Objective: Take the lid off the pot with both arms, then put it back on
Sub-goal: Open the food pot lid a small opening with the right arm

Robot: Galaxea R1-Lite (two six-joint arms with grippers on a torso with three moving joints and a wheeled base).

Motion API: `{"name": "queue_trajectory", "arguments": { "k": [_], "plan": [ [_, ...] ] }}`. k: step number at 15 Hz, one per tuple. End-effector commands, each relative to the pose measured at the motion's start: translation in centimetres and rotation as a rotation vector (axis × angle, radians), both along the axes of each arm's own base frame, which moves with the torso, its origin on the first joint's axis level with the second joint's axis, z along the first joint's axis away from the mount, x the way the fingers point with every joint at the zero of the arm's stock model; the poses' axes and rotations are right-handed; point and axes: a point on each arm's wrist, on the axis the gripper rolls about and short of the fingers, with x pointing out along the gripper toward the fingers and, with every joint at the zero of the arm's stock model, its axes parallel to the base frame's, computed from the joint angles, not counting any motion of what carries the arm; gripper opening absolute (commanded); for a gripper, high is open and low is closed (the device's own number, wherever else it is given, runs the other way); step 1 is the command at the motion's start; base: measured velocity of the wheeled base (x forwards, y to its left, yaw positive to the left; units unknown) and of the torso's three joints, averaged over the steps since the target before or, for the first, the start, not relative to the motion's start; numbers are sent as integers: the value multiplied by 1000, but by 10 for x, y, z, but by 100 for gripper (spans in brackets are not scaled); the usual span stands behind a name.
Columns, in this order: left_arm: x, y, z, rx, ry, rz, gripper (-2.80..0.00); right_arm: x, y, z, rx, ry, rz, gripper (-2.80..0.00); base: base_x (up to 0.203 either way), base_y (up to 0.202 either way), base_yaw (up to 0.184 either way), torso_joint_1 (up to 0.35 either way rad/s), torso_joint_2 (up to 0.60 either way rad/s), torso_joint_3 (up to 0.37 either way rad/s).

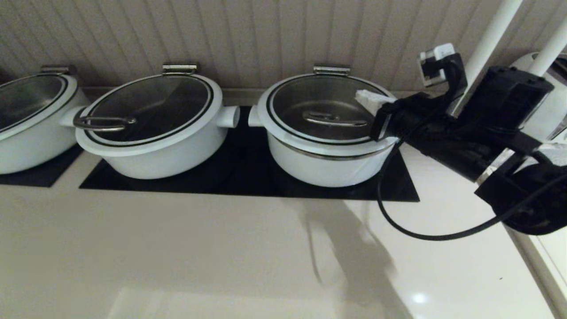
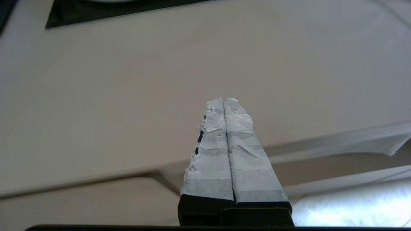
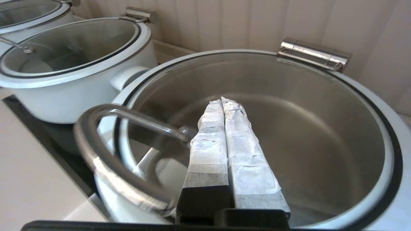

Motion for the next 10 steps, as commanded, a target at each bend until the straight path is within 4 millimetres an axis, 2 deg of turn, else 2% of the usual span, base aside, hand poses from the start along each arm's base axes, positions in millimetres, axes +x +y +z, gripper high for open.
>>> {"name": "queue_trajectory", "arguments": {
  "k": [1,6,10],
  "plan": [
    [-4,0,0,0,-29,2,-280,-13,-3,5,3,-8,13,-280,0,0,0,0,0,0],
    [-4,0,0,-3,-29,3,-280,-43,18,-14,-29,79,125,-280,0,0,0,0,0,0],
    [-4,0,0,-1,-28,5,-280,-36,28,-35,-61,136,138,-280,0,0,0,0,0,0]
  ]
}}
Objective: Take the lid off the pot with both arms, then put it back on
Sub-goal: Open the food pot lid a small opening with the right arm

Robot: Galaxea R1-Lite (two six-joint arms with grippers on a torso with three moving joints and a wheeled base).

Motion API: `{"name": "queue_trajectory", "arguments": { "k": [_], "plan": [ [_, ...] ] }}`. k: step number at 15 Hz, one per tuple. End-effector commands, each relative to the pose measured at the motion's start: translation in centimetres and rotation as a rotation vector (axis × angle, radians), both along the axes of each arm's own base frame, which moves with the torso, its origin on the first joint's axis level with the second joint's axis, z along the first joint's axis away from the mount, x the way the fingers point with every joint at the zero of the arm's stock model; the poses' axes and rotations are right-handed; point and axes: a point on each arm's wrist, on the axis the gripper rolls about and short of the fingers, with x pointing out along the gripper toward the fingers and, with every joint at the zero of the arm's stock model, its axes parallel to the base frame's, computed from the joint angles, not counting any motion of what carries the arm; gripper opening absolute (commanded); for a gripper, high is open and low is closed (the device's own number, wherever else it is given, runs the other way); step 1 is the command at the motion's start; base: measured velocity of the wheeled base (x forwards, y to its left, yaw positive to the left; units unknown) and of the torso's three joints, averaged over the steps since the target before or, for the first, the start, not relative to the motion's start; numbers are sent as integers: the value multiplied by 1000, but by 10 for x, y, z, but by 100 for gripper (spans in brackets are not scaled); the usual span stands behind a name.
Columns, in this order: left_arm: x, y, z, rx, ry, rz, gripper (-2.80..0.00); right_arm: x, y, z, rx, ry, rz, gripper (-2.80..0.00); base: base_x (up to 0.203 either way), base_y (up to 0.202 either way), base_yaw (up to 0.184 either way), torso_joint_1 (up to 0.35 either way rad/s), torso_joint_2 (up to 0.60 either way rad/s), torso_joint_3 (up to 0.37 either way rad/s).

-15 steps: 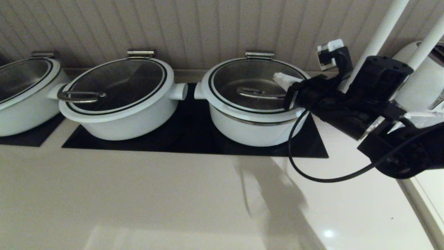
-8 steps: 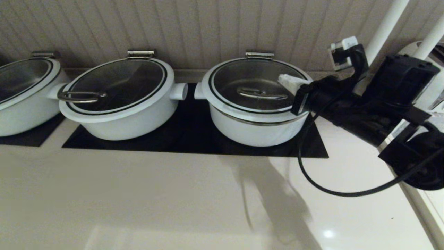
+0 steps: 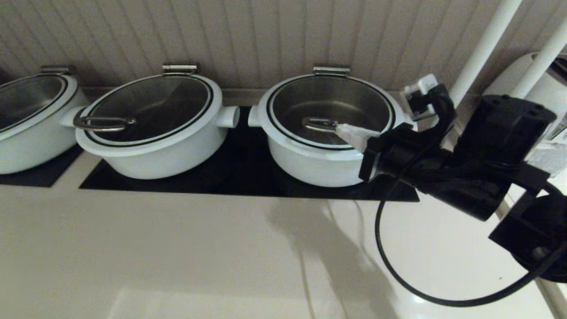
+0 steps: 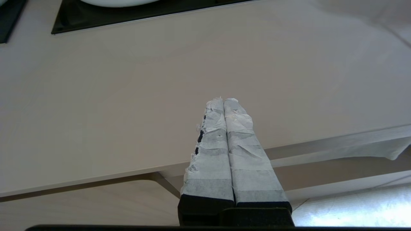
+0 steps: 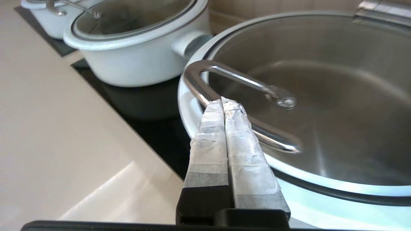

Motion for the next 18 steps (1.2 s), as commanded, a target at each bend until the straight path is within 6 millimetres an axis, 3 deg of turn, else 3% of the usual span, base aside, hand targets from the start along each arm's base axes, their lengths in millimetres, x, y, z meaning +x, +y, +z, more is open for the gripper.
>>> {"name": "queue_trajectory", "arguments": {
  "k": [1,5,10,14,18],
  "plan": [
    [0,0,-1,1,0,-1,-280,8,6,-12,-19,27,1,-280,0,0,0,0,0,0],
    [0,0,-1,1,0,-1,-280,16,8,-21,-29,44,-25,-280,0,0,0,0,0,0],
    [0,0,0,1,-1,-1,-280,11,4,-6,-3,6,-27,-280,0,0,0,0,0,0],
    [0,0,-1,1,0,-2,-280,-5,-6,17,19,-30,-22,-280,0,0,0,0,0,0],
    [0,0,-1,-2,1,-2,-280,-39,-17,38,21,-25,20,-280,0,0,0,0,0,0]
  ]
}}
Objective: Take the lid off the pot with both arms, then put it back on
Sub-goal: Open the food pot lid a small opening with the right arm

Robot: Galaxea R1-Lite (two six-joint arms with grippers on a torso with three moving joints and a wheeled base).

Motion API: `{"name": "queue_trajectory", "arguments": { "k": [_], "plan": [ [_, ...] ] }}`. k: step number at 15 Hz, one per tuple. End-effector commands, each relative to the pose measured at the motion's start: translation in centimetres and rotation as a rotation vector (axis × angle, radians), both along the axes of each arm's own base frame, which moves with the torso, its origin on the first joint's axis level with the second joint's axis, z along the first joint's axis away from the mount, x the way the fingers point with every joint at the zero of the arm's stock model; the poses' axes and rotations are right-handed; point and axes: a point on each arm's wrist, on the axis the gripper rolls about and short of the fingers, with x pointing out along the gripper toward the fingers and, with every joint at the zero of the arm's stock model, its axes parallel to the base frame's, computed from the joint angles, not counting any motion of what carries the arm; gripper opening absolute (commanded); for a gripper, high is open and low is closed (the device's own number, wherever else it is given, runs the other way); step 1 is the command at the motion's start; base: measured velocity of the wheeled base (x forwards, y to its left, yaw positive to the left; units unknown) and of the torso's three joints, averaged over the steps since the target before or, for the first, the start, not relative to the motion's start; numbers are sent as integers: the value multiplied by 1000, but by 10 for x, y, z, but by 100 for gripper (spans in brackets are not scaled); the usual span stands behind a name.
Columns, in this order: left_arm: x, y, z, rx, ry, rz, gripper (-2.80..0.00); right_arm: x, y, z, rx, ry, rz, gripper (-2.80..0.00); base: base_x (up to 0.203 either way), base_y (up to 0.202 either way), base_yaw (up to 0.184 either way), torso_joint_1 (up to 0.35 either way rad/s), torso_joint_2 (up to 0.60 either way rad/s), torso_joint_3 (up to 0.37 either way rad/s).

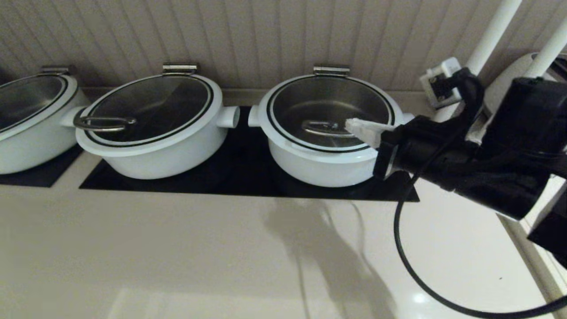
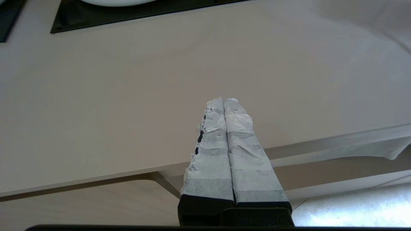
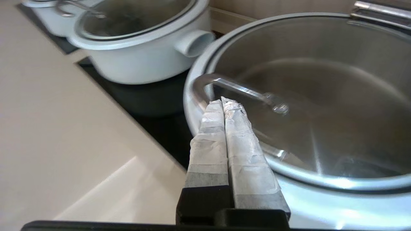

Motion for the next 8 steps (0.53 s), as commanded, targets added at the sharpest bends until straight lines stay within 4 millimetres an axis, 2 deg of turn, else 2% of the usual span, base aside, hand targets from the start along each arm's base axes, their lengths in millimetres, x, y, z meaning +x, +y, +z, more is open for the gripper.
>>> {"name": "queue_trajectory", "arguments": {
  "k": [1,5,8],
  "plan": [
    [0,0,0,-1,0,-1,-280,-23,-7,13,19,-25,32,-280,0,0,0,0,0,0],
    [1,0,-4,-1,13,2,-280,-43,-7,-19,-55,79,79,-280,0,0,0,0,0,0],
    [1,0,-4,0,15,4,-280,-36,-1,-43,-81,153,84,-280,0,0,0,0,0,0]
  ]
}}
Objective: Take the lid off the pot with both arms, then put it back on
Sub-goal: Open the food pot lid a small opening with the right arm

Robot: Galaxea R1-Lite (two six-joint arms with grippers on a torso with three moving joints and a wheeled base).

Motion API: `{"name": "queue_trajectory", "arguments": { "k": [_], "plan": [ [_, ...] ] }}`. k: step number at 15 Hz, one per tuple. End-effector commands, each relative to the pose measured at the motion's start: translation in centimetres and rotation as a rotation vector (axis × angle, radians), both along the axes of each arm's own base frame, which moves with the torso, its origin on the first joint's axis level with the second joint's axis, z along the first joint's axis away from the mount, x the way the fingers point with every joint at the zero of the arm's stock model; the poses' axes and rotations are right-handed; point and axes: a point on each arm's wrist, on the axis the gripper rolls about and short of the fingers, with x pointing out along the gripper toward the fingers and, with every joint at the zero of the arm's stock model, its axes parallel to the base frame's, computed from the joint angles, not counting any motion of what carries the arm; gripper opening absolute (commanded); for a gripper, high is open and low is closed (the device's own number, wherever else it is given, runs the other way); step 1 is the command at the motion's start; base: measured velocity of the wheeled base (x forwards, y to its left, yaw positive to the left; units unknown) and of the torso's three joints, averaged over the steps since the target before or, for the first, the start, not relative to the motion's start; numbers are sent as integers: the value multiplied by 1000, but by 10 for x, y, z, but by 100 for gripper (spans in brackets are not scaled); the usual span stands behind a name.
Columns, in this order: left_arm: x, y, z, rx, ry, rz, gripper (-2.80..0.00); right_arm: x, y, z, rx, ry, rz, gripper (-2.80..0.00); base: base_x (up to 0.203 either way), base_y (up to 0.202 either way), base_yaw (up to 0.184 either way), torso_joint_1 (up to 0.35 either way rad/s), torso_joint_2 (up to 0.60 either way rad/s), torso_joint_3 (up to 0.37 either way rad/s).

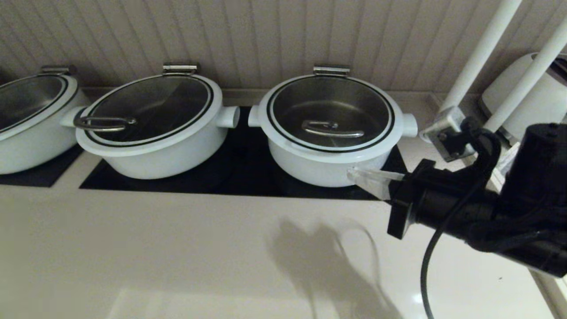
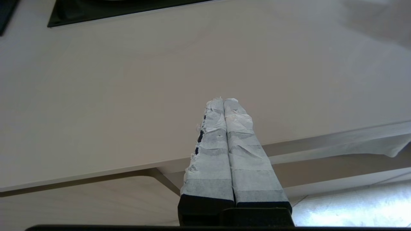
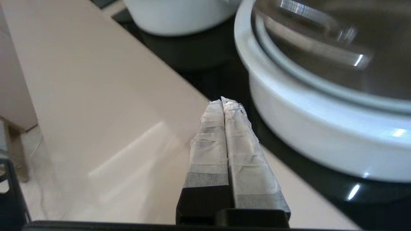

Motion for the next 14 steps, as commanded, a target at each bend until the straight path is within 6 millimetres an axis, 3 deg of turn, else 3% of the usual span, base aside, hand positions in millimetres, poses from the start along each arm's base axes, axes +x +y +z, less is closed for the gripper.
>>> {"name": "queue_trajectory", "arguments": {
  "k": [1,9,14],
  "plan": [
    [0,0,0,1,-1,-1,-280,6,6,-12,-6,36,2,-280,0,0,0,0,0,0],
    [0,0,-1,1,1,-1,-280,42,23,-18,2,44,-33,-280,0,0,0,0,0,0],
    [0,0,-1,-1,1,-1,-280,69,13,-11,22,16,-114,-280,0,0,0,0,0,0]
  ]
}}
